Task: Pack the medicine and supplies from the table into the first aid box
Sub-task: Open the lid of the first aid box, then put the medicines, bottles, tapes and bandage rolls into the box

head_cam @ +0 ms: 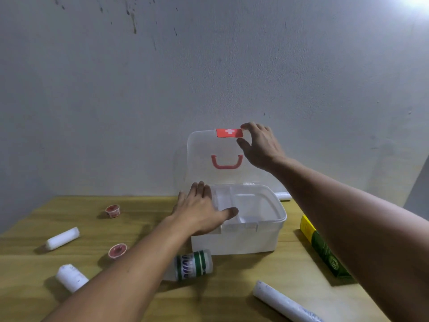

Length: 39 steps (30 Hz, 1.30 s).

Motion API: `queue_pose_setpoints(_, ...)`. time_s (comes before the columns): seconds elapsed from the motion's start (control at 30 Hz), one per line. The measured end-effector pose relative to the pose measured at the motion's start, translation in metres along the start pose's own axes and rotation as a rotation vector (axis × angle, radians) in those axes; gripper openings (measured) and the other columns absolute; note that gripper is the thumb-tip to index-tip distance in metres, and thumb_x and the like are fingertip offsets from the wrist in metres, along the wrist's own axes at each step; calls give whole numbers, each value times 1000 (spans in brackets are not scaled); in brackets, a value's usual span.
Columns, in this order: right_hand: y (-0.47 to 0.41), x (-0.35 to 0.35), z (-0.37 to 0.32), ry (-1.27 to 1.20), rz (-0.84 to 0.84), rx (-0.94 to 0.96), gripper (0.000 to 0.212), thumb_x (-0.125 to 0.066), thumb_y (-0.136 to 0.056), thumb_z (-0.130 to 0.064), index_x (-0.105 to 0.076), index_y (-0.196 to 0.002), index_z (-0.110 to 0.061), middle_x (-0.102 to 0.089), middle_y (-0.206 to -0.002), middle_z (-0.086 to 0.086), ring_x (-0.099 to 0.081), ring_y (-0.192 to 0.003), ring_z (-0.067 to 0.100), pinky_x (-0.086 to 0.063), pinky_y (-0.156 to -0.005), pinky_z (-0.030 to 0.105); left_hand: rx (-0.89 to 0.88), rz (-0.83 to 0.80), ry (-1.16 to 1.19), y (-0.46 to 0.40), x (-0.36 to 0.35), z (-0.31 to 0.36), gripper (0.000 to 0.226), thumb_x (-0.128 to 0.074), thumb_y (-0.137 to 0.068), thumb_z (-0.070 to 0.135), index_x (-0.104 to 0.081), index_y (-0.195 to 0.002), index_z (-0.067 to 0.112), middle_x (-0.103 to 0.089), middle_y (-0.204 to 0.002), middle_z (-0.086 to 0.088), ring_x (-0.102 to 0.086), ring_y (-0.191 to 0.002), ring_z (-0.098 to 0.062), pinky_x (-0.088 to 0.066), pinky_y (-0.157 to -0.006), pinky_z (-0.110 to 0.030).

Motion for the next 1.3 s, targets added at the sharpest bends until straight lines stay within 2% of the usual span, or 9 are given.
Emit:
queue_pose_setpoints(0.43,15,-9,33,-4,-140,-73,69,-61,-88,-16,-28,-149,-11,-24,-158,13,-25,-145,29,-21,-118,38,-33,13,-11,0,4,-1,105,-24,-78,82,3,-153,14,8,-163,-6,6,-150,-20,3,-121,-49)
queue_pose_setpoints(0.63,53,30,49,35,-186,-90,52,-66,-86,-22,-50,-135,-13,-60,-131,13,-59,-115,30,-43,-97,34,-63,32,-21,-2,13,9,97,-31,-84,74,-2,-154,14,2,-163,-6,4,-151,-21,3,-120,-51)
queue_pose_setpoints(0.73,84,38,59,208,-379,-137,33,-69,-84,-28,-67,-112,-10,-71,-111,10,-65,-100,30,-46,-79,29,-94,64,-8,-2,13,16,92,-30,-84,75,-7,-154,19,-1,-164,-4,2,-151,-22,1,-120,-52)
queue_pose_setpoints(0.8,109,42,74,405,-556,-230,36,-72,-80,-38,-71,-100,-8,-72,-101,11,-67,-89,30,-49,-71,29,-92,71,-7,-2,9,17,88,-29,-84,75,-12,-154,23,-5,-164,-3,-1,-151,-22,0,-118,-54)
queue_pose_setpoints(0.9,158,51,97,448,-809,-497,39,-82,-69,-40,-59,-83,-12,-69,-95,19,-69,-84,33,-60,-61,43,-74,95,-11,-3,8,14,82,-29,-85,73,-17,-152,28,-8,-163,-1,-4,-151,-21,-3,-117,-54)
queue_pose_setpoints(1.0,198,57,107,476,-948,-619,58,-87,-63,-39,-55,-101,-9,-66,-104,23,-70,-86,38,-61,-60,50,-69,114,-10,-4,8,14,79,-30,-86,71,-19,-152,29,-10,-163,-2,-7,-151,-21,-6,-118,-53)
queue_pose_setpoints(1.07,211,58,113,432,-935,-671,74,-88,-61,-32,-54,-117,3,-66,-102,25,-72,-82,39,-61,-59,49,-69,118,-15,-4,8,15,77,-31,-87,69,-21,-151,28,-11,-163,-2,-7,-150,-21,-7,-118,-52)
queue_pose_setpoints(1.2,203,70,110,380,-787,-647,36,-83,-64,-17,-57,-89,-10,-60,-79,15,-71,-76,35,-61,-53,43,-78,116,-18,-2,6,15,75,-28,-88,68,-25,-150,26,-11,-163,-3,-8,-150,-21,-8,-118,-51)
queue_pose_setpoints(1.3,178,89,95,364,-639,-586,33,-79,-62,-16,-60,-89,-11,-61,-80,11,-68,-70,31,-60,-48,42,-68,119,-7,-5,6,13,71,-22,-92,63,-26,-150,23,-11,-163,-2,-9,-150,-21,-8,-117,-52)
Point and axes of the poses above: each hand's wrist, its own y-axis away from the middle knuckle, its own x-axis out of the back of the hand, z = x × y, the point moved 8 cm from there along -y, towards the middle knuckle
